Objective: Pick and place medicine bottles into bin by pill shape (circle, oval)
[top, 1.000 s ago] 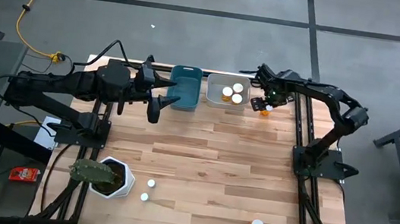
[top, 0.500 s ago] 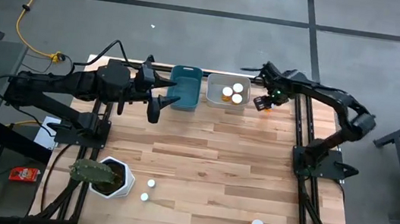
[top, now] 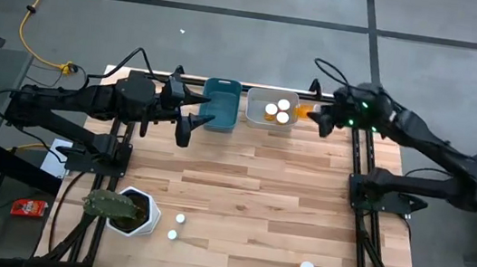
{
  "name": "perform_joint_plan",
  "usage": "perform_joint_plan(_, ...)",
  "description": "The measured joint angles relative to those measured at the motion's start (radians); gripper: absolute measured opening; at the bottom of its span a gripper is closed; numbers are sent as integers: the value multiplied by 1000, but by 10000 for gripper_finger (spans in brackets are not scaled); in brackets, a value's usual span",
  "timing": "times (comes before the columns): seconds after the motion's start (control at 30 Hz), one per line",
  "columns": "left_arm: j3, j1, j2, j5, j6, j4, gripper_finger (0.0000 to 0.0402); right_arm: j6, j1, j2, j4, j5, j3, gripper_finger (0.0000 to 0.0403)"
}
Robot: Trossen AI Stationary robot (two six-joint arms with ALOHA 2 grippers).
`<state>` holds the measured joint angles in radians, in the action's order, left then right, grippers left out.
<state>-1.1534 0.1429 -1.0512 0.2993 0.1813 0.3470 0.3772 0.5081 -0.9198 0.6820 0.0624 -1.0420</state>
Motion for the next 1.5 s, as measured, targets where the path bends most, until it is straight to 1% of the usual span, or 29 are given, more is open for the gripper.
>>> perform_joint_plan(0.07,0,0,0,0,2,0,248,17,-94,30,-69,0,0,185)
perform_joint_plan(0.17,0,0,0,0,3,-9,248,26,-228,40,-187,-2,0,185)
perform_joint_plan(0.33,0,0,0,-5,24,-16,248,6,-424,-16,-357,-9,0,185)
perform_joint_plan(0.43,0,0,0,-5,25,-16,248,-37,-512,-64,-441,-26,0,185)
perform_joint_plan(0.53,0,0,0,-5,25,-16,248,-47,-551,-94,-490,-55,0,186)
perform_joint_plan(0.77,0,0,0,-5,25,-16,248,-38,-554,-102,-503,-62,0,186)
perform_joint_plan(0.83,0,0,0,-9,27,-16,248,-18,-554,-102,-508,-90,0,186)
perform_joint_plan(0.9,0,0,0,-31,35,-16,248,6,-548,-111,-486,-140,-17,186)
perform_joint_plan(1.0,0,0,0,-73,51,-16,248,-27,-504,-150,-373,-187,-93,186)
perform_joint_plan(1.13,5,0,0,-146,51,-36,248,-103,-400,-262,-187,-204,-263,186)
perform_joint_plan(1.23,74,-6,3,-176,52,-176,248,-177,-315,-371,-43,-209,-398,186)
perform_joint_plan(1.33,196,-14,4,-180,76,-384,248,-256,-240,-479,73,-203,-525,186)
perform_joint_plan(1.43,314,-15,8,-191,123,-603,248,-323,-177,-585,165,-174,-623,186)
perform_joint_plan(1.5,377,-15,8,-202,158,-698,248,-354,-139,-654,223,-163,-672,186)
